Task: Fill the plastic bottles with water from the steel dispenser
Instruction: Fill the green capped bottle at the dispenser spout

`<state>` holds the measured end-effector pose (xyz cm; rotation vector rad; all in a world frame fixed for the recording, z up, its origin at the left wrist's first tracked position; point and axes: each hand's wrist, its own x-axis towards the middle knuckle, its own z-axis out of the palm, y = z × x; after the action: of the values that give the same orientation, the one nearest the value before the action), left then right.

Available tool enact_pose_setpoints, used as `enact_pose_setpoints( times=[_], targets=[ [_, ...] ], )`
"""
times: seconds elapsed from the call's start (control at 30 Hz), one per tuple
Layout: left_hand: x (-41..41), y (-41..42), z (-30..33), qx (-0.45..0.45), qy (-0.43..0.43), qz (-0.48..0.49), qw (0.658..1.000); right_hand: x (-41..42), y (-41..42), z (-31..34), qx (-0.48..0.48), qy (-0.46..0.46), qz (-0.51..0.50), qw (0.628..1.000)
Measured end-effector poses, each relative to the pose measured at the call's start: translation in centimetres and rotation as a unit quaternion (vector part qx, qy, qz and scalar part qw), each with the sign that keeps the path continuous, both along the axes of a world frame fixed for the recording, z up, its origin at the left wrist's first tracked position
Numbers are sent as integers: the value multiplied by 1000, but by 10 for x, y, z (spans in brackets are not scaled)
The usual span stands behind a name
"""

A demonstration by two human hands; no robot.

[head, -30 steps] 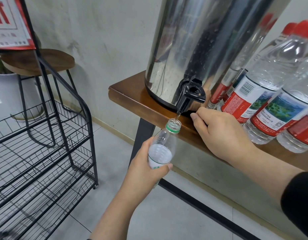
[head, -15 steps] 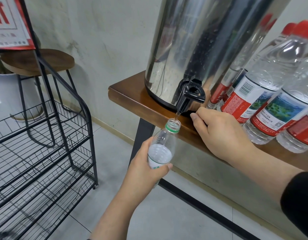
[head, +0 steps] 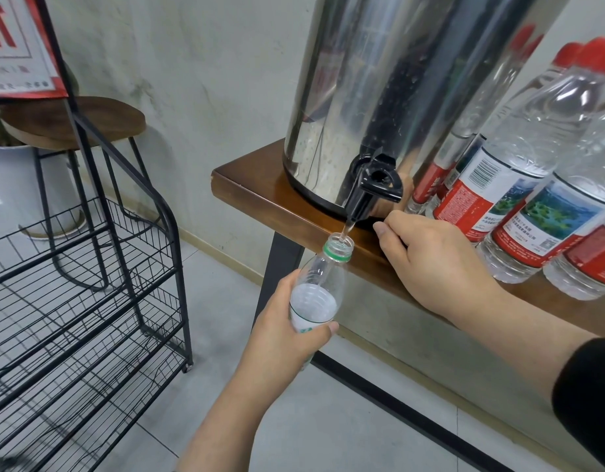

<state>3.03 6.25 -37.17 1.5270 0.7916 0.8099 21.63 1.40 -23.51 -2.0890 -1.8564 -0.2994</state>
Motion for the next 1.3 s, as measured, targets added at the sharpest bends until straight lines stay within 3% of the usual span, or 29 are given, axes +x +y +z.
enact_pose_setpoints(
  times=[1.3],
  targets=[
    [1, 2, -1, 3, 0, 4, 1000, -2, -1, 1, -4, -7, -5, 1000]
  ],
)
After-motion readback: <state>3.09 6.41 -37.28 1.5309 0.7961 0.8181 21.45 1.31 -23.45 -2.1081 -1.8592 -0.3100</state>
